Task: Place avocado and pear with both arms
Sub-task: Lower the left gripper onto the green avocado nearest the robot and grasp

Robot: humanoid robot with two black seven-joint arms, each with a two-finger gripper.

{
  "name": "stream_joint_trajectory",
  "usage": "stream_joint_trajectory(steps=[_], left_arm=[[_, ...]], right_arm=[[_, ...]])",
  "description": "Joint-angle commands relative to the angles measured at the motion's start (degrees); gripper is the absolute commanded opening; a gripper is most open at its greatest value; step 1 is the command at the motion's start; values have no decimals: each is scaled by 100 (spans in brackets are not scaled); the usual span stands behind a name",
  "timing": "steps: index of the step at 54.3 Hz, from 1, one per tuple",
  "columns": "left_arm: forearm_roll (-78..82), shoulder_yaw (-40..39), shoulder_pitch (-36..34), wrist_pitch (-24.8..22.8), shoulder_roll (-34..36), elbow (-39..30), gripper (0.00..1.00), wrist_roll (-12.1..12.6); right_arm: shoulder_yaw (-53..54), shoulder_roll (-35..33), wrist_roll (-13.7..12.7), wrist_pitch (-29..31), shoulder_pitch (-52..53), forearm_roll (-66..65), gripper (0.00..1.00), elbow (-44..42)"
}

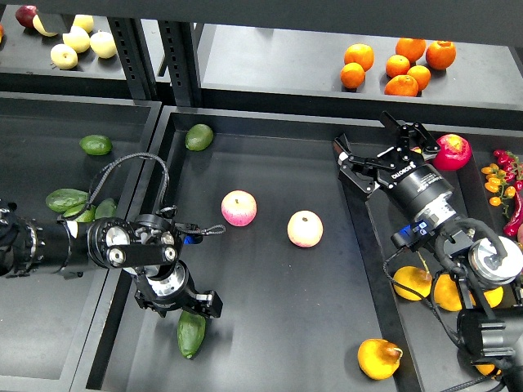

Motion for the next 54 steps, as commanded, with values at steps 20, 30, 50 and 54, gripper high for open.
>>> stream_joint_trajectory(steps=[20, 30, 50, 54], left_arm=[[3, -1, 74, -1, -160, 153, 99, 0], [12, -1, 153, -1, -160, 224, 99, 0], [258, -1, 285, -1, -353, 435, 95, 0], [258, -1, 312, -1, -362, 461, 91, 0]], right_arm=[[-1, 0, 0, 0, 9, 0, 100, -1], [-1, 0, 0, 0, 9, 0, 100, 8], [-1, 0, 0, 8, 18, 0, 100, 8], [-1, 0, 0, 0, 18, 0, 100, 8]])
